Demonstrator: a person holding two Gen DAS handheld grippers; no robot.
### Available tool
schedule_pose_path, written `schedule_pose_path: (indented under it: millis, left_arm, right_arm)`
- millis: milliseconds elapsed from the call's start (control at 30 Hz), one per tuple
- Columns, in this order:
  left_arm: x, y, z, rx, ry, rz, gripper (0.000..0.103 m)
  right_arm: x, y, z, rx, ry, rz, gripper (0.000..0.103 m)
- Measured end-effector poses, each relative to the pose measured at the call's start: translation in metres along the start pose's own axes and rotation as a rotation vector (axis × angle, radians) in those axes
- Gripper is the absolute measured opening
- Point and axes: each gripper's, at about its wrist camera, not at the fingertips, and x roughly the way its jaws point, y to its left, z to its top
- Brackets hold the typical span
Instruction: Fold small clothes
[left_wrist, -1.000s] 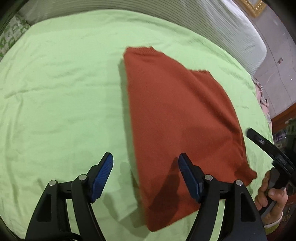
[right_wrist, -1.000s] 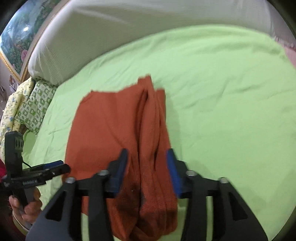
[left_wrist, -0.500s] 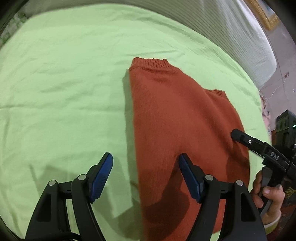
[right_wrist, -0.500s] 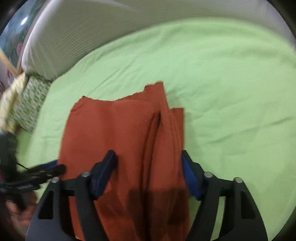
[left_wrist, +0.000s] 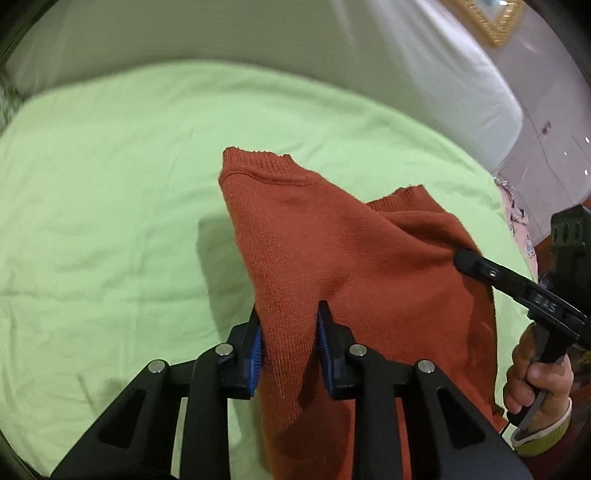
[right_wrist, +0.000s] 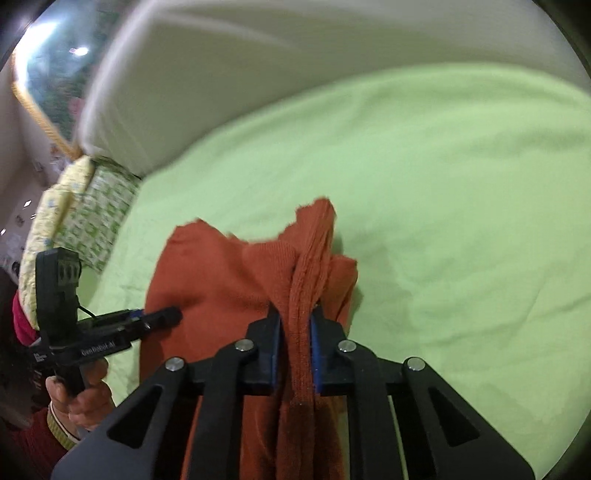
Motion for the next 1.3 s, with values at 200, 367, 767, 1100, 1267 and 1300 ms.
schedule_pose_path:
  millis: [200, 367, 767, 1100, 1267, 1300]
  left_arm:
    - [0.041, 0.006, 0.001, 0.018, 0.064, 0.067, 0.037]
    - [0.026, 0.016, -0.010, -0.031, 0.076, 0.060, 0.064]
    - [-0.024, 0.022, -0.105, -0.163, 0.147, -0.049, 0.080]
    - [-0.018, -0.005, -0.133, -0.122, 0.156, -0.015, 0.085]
    - [-0.012, -0.007, -0.127, -0.141, 0.157, -0.033, 0.086]
    - [-0.010, -0.007, -0.125, -0.152, 0.153, -0.042, 0.086]
  right_arm:
    - [0.033, -0.029, -0.003, 0.064, 0.027, -0.097, 0.014]
    - [0.029, -0.032, -0.010, 0.089, 0.036, -0.158, 0.048]
    - [-0.058, -0.002, -0.099, 0.152, -0.015, -0.049, 0.077]
    - [-0.044, -0.024, -0.145, 0.270, 0.070, 0.030, 0.050]
    - [-0.046, -0.035, -0.147, 0.286, 0.071, 0.048, 0.024]
    - [-0.049, -0.040, -0.149, 0.311, 0.064, 0.069, 0.022]
